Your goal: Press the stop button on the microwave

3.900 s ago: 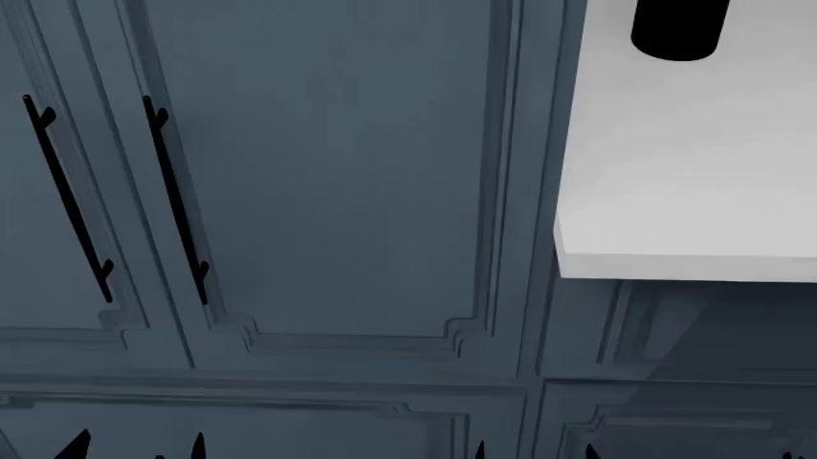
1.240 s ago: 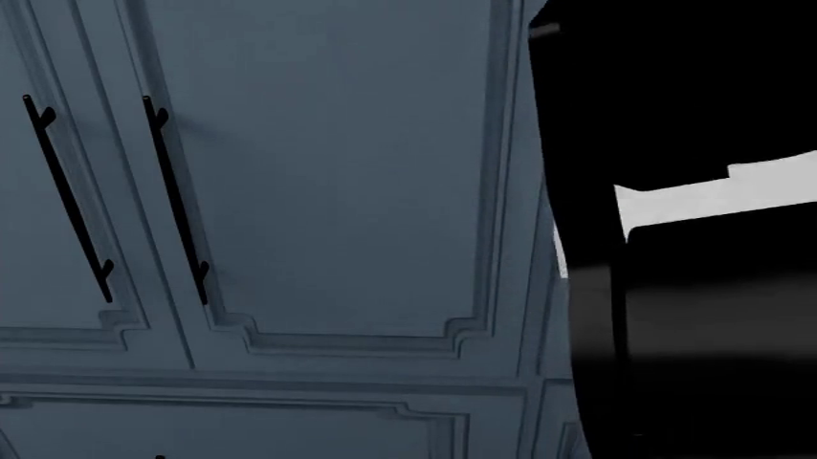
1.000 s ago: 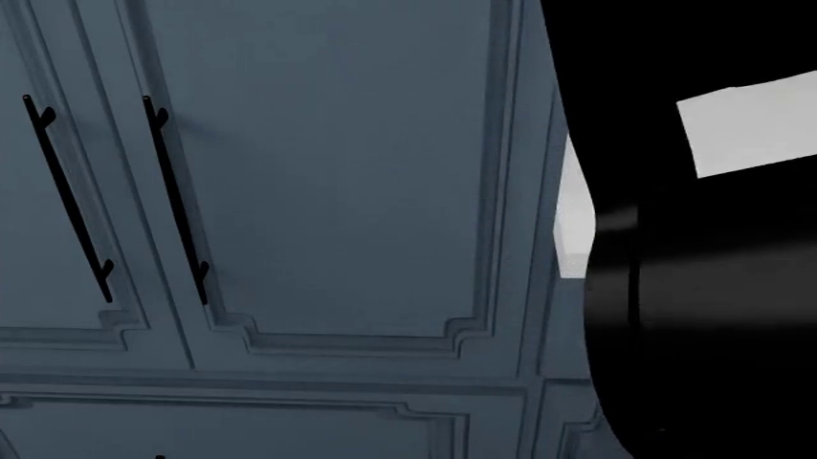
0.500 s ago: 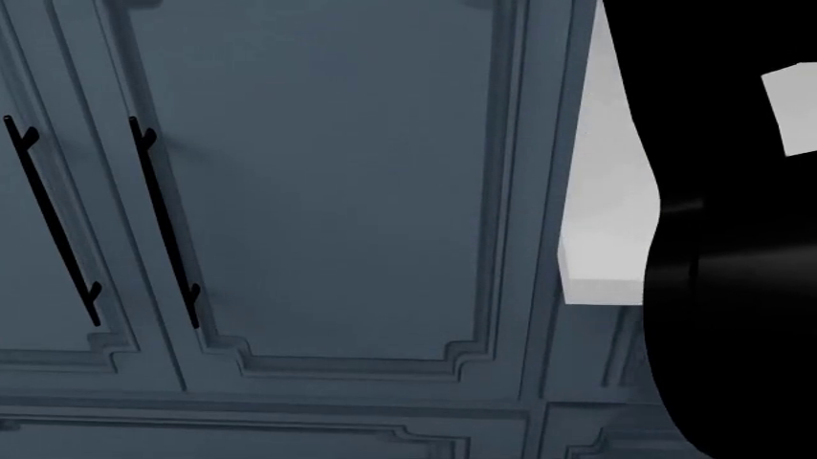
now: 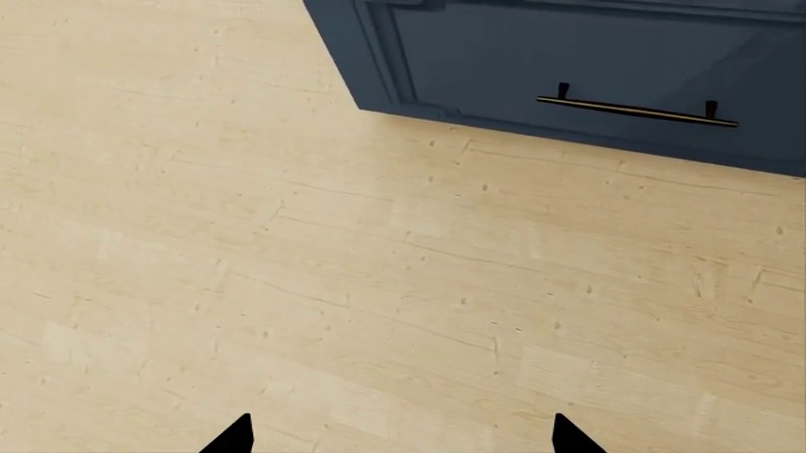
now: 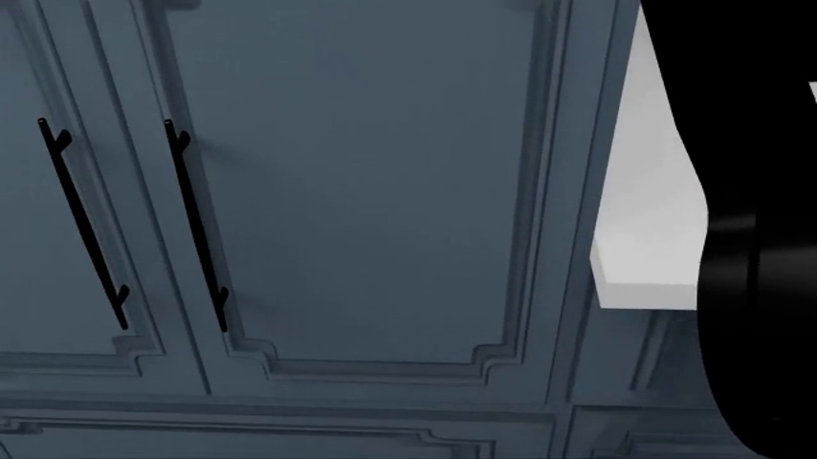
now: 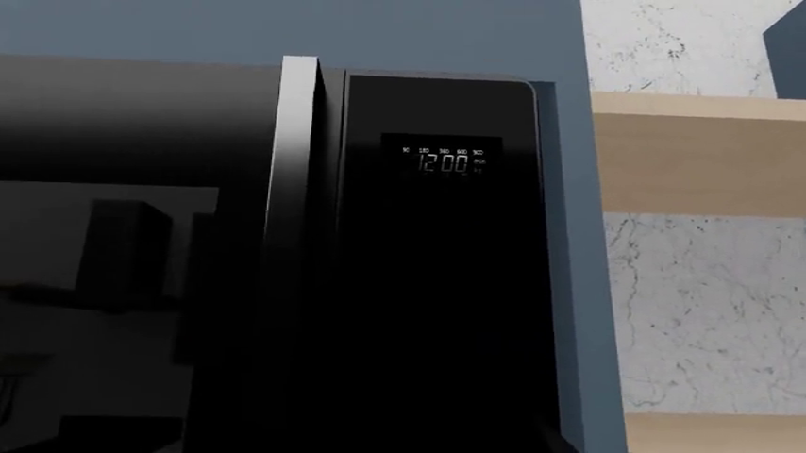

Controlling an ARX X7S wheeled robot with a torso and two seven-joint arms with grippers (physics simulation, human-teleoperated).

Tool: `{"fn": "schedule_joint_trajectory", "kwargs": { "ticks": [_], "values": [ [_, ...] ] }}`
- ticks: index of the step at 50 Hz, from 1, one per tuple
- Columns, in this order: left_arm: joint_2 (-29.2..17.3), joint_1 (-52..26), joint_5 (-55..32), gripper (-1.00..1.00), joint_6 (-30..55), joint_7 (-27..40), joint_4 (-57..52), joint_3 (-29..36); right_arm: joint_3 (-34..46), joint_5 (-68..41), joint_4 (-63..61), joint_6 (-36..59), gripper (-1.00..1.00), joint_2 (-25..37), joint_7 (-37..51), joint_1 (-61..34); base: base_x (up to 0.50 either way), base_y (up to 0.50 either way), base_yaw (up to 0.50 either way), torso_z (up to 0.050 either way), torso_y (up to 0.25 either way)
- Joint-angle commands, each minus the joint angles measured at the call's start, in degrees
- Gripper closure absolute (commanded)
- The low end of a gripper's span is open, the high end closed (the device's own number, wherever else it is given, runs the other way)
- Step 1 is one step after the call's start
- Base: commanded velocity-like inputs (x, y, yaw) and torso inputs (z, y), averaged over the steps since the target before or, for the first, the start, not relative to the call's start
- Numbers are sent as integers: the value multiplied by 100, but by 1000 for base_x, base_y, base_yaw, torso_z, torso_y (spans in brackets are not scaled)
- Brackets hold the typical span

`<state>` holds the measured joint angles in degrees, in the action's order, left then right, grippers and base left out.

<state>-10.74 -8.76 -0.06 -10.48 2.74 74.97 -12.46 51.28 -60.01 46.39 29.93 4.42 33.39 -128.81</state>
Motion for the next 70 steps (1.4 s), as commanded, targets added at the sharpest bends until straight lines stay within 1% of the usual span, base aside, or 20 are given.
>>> {"fn": "schedule_joint_trajectory", "kwargs": {
  "ticks": [1, 5, 11, 16, 19, 27, 37, 42, 54, 58, 62, 64, 65, 70],
  "values": [
    [3, 1, 0, -100, 0, 0, 2, 2, 80, 121, 36, -43, -100, 52, 79, 10, 0, 0, 0, 0, 0],
    [3, 1, 0, -100, 0, 0, 2, 2, 234, 276, 47, -126, -100, 64, -82, 69, 0, 0, 0, 0, 0],
    [3, 1, 0, -100, 0, 0, 2, 2, 231, 373, 406, -334, -100, -3, -143, 108, 445, 0, 0, 0, 0],
    [3, 1, 0, -100, 0, 0, 2, 2, 257, 402, 339, -342, -100, 0, -151, 97, 0, 0, 0, 0, 0],
    [3, 1, 0, -100, 0, 0, 2, 2, 254, 450, 510, -377, -100, 6, -152, 21, 0, 0, 0, 0, 0],
    [3, 1, 0, -100, 0, 0, 2, 2, 380, 554, 265, -306, -100, 62, -34, 98, 376, 0, 0, 0, 0],
    [3, 1, 0, -100, 0, 0, 2, 2, 320, 500, 171, -312, -100, 89, -78, 103, 0, 0, 0, 0, 0],
    [3, 1, 0, -100, 0, 0, 2, 2, 318, 526, 60, -395, -100, 121, -74, 166, 359, -20, 0, 0, 0],
    [3, 1, 0, -100, 0, 0, 2, 2, 263, 433, -81, -251, -100, 118, 6, 153, 0, 0, 0, 0, 0],
    [3, 1, 0, -100, 0, 0, 2, 2, 215, 329, -279, -35, -100, 202, 194, 153, 0, 0, 0, 0, 0],
    [3, 1, 0, -100, 0, 0, 2, 2, 155, 72, -877, 595, -100, 413, 849, 194, 0, 0, 0, 0, 0],
    [3, 1, 0, -100, 0, 0, 2, 2, 97, -51, -1090, 780, -100, 485, 1015, 192, 0, 0, 0, 0, 0],
    [3, 1, 0, -100, 0, 0, 2, 2, -48, -449, -1722, 1258, -100, 680, 1489, 286, 0, 0, 0, 0, 0],
    [3, 1, 0, -100, 0, 0, 2, 2, -64, -553, -2070, 1432, -100, 816, 1664, 356, 0, 0, 0, 0, 0]
  ]
}}
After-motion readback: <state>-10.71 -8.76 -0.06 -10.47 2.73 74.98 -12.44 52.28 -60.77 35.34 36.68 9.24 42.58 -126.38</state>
